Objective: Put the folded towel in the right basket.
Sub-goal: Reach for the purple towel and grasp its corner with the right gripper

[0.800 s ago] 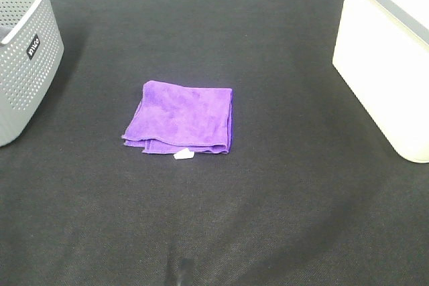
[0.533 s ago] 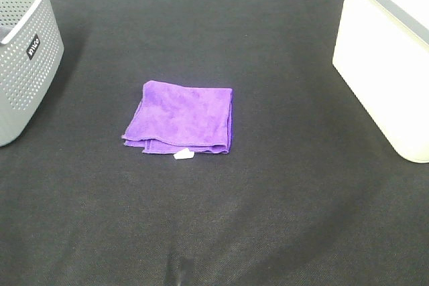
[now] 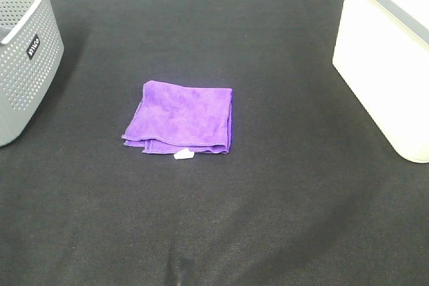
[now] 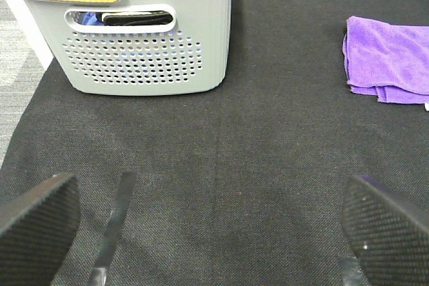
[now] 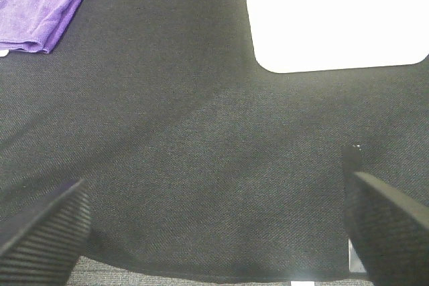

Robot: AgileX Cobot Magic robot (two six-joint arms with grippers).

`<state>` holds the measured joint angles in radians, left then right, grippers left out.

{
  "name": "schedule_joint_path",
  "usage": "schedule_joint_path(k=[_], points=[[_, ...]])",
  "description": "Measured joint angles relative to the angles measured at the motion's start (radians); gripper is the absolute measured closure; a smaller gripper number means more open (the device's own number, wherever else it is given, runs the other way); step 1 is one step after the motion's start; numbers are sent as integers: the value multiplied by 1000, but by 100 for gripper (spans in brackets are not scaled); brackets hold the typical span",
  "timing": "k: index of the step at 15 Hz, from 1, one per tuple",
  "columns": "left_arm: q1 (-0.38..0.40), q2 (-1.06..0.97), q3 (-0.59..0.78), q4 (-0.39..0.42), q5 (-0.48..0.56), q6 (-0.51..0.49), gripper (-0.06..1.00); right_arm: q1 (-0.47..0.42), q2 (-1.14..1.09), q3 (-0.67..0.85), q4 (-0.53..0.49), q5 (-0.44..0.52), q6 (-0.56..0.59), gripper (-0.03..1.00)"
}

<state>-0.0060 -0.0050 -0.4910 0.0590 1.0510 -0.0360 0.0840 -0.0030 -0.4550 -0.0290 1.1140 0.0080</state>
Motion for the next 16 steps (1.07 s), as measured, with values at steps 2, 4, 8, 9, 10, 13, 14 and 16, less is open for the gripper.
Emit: schedule_joint_path(k=[2,4,8,9,10,13,14,16], points=[[0,0,0,0,0,0,-4,0,0,0,1,0,0,0],[0,0,0,0,0,0,-4,0,0,0,1,0,0,0],[0,0,0,0,0,0,-4,0,0,0,1,0,0,0],[0,0,0,0,0,0,-4,0,0,0,1,0,0,0],[0,0,0,0,0,0,-4,0,0,0,1,0,0,0],[0,0,0,0,0,0,-4,0,0,0,1,0,0,0],[0,0,0,0,0,0,-4,0,0,0,1,0,0,0],[0,0,0,0,0,0,-4,0,0,0,1,0,0,0]])
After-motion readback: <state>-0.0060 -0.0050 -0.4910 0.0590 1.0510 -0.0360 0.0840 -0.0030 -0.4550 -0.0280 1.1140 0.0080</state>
